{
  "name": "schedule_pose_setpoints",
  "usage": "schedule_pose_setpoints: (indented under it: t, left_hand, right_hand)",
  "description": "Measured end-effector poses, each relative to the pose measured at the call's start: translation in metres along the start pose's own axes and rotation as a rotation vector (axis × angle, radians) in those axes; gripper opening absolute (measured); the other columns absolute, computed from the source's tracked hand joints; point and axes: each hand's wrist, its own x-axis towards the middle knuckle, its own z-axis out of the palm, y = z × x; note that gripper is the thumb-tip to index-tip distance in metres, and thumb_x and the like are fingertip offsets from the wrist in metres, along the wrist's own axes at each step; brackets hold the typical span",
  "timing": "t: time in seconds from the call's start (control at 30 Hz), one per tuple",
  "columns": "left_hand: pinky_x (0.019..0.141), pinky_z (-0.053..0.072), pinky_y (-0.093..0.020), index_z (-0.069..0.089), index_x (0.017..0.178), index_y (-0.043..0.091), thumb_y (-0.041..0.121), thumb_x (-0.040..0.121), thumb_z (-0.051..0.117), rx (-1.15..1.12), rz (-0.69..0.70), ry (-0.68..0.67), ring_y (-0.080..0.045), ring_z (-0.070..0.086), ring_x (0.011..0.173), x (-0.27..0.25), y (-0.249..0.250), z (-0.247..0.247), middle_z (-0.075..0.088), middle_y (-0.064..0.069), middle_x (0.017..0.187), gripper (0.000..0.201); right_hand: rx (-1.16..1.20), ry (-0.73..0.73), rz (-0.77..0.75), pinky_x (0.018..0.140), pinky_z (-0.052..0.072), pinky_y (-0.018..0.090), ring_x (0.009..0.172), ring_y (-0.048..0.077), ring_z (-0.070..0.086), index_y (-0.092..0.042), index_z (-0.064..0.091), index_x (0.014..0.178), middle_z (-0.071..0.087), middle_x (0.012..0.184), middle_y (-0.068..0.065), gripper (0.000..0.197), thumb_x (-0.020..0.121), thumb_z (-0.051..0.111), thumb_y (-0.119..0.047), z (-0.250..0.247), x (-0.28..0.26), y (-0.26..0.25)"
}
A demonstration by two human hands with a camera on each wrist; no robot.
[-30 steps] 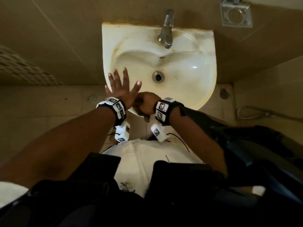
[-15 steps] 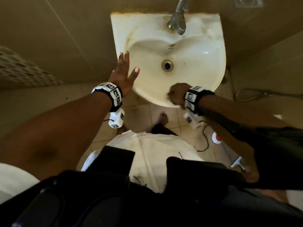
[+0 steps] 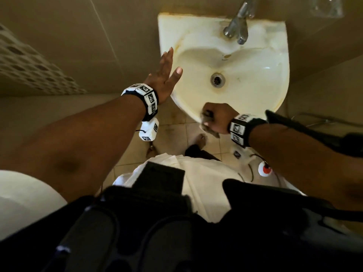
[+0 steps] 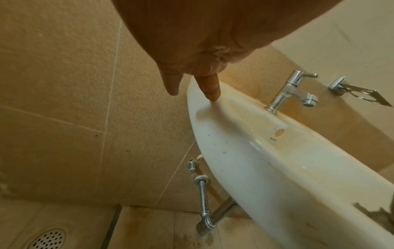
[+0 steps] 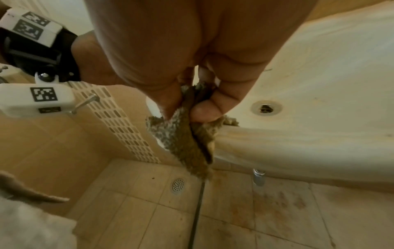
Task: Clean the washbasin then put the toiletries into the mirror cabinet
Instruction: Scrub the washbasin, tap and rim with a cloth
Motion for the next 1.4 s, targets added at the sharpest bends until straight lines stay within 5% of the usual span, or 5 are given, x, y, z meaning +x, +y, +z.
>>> schedule_pose_setpoints:
  t: [0.33, 0.67, 0.77, 1.0, 1.4]
  left_hand:
    - [0.122, 0.022, -0.044, -0.010, 0.154, 0.054, 0.075, 0.095, 0.011, -0.286, -0.136, 0.136, -0.035, 0.038, 0.146, 0.000, 0.005, -0.008, 0.021, -0.009, 0.167, 0.066]
    - [0.127, 0.015, -0.045, 0.018, 0.147, 0.067, 0.083, 0.090, 0.030, -0.543, -0.157, 0.338, -0.005, 0.012, 0.154, 0.009, -0.008, -0.011, 0.012, 0.015, 0.169, 0.061]
    - [0.118, 0.015, -0.026, 0.019, 0.159, 0.046, 0.069, 0.100, 0.026, -0.521, -0.220, 0.322, -0.004, 0.019, 0.148, 0.008, 0.006, -0.010, 0.018, 0.009, 0.168, 0.064]
    - [0.124, -0.001, -0.031, 0.001, 0.163, 0.022, 0.087, 0.085, 0.007, -0.129, -0.146, 0.328, -0.012, -0.007, 0.155, 0.027, -0.011, 0.012, -0.005, -0.002, 0.171, 0.102]
    - [0.122, -0.008, -0.056, -0.028, 0.154, 0.041, 0.086, 0.086, 0.021, 0.534, -0.201, 0.023, -0.032, -0.034, 0.148, 0.056, 0.016, 0.033, -0.041, -0.001, 0.160, 0.095]
  right_hand:
    - [0.092, 0.191, -0.091, 0.057, 0.053, 0.036, 0.063, 0.025, 0.062, -0.024, 0.045, 0.077, 0.062, 0.072, -0.001, 0.011, 0.071, 0.052, -0.030, 0.001, 0.067, -0.089]
    - [0.101, 0.584, 0.020, 0.086, 0.050, 0.035, 0.096, 0.028, 0.062, -0.016, 0.064, 0.096, 0.063, 0.100, 0.010, 0.016, 0.089, 0.050, -0.019, -0.109, 0.229, -0.105]
    - [0.139, 0.522, 0.007, 0.073, 0.035, 0.023, 0.078, -0.005, 0.043, -0.033, 0.054, 0.083, 0.046, 0.090, -0.020, 0.010, 0.083, 0.055, -0.023, -0.116, 0.228, -0.100]
    - [-0.023, 0.147, -0.507, 0.088, 0.044, 0.024, 0.109, 0.020, 0.057, -0.025, 0.057, 0.123, 0.056, 0.129, 0.004, 0.040, 0.087, 0.060, -0.040, -0.048, 0.139, -0.098]
    - [-0.469, -0.193, 0.246, 0.101, 0.048, 0.039, 0.122, 0.036, 0.057, -0.009, 0.058, 0.129, 0.056, 0.134, 0.019, 0.045, 0.087, 0.069, -0.023, -0.095, 0.128, 0.111]
